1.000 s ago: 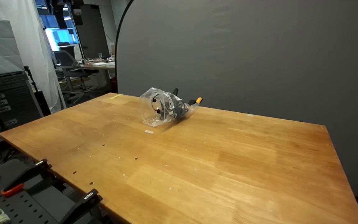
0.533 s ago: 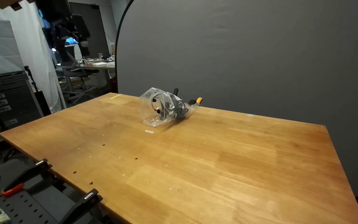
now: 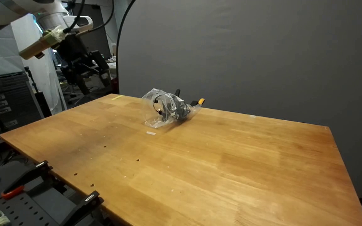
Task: Remove the cables from the plastic bag and put them on the table
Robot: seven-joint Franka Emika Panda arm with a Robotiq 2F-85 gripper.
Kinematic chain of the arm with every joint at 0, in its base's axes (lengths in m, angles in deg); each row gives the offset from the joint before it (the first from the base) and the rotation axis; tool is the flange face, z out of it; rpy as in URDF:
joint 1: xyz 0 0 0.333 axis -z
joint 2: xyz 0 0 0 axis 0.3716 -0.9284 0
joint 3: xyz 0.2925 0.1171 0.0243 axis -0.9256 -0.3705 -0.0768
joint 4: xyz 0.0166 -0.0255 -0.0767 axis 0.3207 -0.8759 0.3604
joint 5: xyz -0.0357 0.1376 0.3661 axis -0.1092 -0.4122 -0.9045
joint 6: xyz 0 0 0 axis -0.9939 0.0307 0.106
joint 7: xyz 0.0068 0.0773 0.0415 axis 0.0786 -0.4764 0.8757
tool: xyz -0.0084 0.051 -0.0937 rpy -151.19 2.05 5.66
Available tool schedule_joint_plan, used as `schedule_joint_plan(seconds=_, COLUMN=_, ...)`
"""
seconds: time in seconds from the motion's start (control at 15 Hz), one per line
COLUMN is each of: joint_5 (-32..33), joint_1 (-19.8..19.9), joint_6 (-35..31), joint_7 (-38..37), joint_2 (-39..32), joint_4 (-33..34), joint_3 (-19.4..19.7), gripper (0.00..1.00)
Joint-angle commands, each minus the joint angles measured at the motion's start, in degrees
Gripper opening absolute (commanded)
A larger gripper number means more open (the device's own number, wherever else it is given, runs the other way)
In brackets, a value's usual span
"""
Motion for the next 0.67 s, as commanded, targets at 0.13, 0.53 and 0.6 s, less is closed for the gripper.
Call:
schedule_joint_plan(seconds=0.13, joint_5=17.3, joint_1=5.0, joint_6=-7.7, joint_7=-11.9, joint_2=-10.1, joint_4=1.9, joint_3=0.7, gripper=1.0)
schedule_joint_plan(seconds=0.53, joint_5=35.0, joint_1=7.8, joint_6=-10.0, joint_7=-28.5, joint_2=-21.6, joint_4=9.8, joint_3=2.2, gripper=1.0)
schedule_joint_plan(seconds=0.6, joint_5=36.5, joint_1=7.7, joint_6=-9.9, joint_7=-30.9, joint_2=-23.3, joint_4=11.5, joint_3=2.7, gripper=1.0)
